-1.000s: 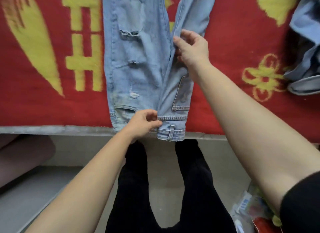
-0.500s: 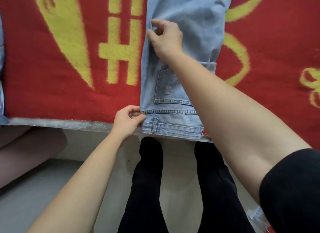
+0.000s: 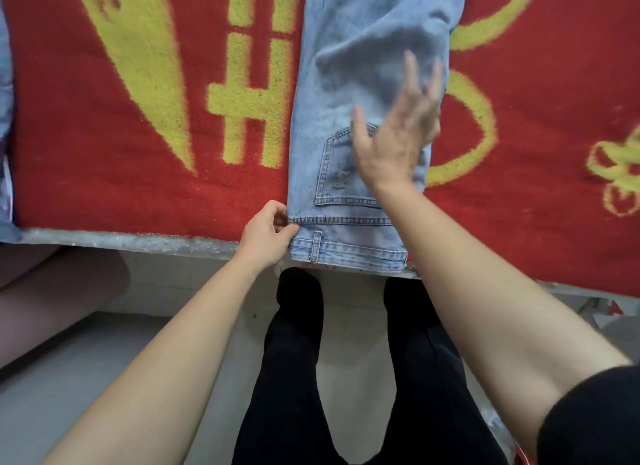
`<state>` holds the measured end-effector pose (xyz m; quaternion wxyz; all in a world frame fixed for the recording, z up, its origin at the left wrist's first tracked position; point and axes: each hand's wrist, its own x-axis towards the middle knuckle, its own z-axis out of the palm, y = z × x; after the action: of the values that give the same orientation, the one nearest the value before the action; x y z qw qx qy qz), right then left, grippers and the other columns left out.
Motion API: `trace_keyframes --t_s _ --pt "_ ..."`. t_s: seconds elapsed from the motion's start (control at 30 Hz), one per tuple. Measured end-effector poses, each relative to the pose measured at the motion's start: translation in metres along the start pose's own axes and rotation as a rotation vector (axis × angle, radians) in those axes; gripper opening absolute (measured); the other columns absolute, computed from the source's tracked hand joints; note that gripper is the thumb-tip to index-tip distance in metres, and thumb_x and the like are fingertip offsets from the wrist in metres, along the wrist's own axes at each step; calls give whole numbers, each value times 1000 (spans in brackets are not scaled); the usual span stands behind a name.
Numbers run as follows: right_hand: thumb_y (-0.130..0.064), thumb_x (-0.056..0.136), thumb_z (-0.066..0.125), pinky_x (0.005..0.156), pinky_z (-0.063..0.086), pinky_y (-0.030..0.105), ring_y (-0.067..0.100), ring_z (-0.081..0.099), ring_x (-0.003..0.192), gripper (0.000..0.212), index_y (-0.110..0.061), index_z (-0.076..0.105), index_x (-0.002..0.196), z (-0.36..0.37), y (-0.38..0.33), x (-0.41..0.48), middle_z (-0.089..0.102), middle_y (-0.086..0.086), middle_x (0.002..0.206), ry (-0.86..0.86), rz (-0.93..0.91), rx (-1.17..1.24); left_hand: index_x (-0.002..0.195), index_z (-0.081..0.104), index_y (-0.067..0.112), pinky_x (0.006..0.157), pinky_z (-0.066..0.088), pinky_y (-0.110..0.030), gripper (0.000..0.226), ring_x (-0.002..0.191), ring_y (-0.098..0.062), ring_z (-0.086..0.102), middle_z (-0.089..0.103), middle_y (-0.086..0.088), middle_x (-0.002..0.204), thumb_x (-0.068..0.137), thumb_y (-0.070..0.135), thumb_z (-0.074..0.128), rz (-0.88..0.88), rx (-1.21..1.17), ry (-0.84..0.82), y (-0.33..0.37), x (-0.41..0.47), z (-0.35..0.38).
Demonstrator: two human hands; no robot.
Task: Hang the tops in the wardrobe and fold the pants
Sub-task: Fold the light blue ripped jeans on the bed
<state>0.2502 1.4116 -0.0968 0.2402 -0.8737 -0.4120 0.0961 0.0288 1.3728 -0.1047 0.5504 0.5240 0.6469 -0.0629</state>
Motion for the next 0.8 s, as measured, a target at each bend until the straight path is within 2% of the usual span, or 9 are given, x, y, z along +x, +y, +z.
trace_keyframes --t_s 0.03,0.1,0.2,0.23,0.3,0.43,0.53,0.63,0.8 --pt "-53 86 60 113 26 41 29 29 144 83 -16 29 153 -8 11 -14 26 17 157 4 167 15 94 55 28 86 53 -48 16 87 -26 68 71 -4 91 88 19 67 -25 -23 -22 1 -1 0" --pt "-59 89 56 109 31 41 31 38 138 83 -17 24 154 -19 36 -38 37 15 152 -146 451 67 98 54 24 87 52 -53 14 88 -35 68 71 -14 89 91 17 64 -72 -81 -41 3 -4 4" --pt "-55 98 45 82 40 37 35 57 113 53 -12 44 130 -34 65 -68 61 12 116 -423 650 203 105 53 15 80 53 -44 15 77 -34 65 66 -14 78 93 14 62 -113 -57 1 2 -14 12" --pt "-54 100 43 77 37 36 36 58 106 48 -10 46 121 -38 71 -75 60 12 106 -472 652 198 105 52 13 73 49 -39 15 69 -28 59 61 -10 73 93 13 61 -124 -9 -3 1 -20 14" --pt "-52 101 41 75 35 36 37 57 104 46 -8 46 115 -44 80 -87 61 16 105 -566 623 133 105 51 13 66 42 -33 15 64 -19 51 55 -4 69 93 14 61 -163 58 -51 -5 -36 21" --pt "-51 101 43 76 36 36 38 56 110 48 -6 48 117 -56 89 -86 61 20 117 -675 560 70 110 52 17 70 46 -33 22 72 -19 59 61 -5 77 92 17 63 -247 31 -40 -12 -54 30" --pt "-47 97 53 85 40 38 37 53 121 53 -7 45 129 -64 92 -65 56 18 130 -741 523 60 104 51 18 76 52 -42 24 73 -22 59 61 -4 78 87 13 67 -301 56 -34 5 -52 27" --pt "-40 91 63 96 41 38 33 47 127 66 -11 36 144 -78 91 -30 47 13 140 -724 446 100 106 48 22 89 50 -42 32 89 -24 60 62 -2 93 84 18 70 -303 111 9 45 -44 20" --pt "-36 89 59 101 42 41 31 50 125 67 -16 34 148 -108 85 44 52 12 136 -681 325 177 138 47 16 103 45 -43 60 118 -27 57 59 -11 130 85 30 70 -180 88 149 131 -20 5"
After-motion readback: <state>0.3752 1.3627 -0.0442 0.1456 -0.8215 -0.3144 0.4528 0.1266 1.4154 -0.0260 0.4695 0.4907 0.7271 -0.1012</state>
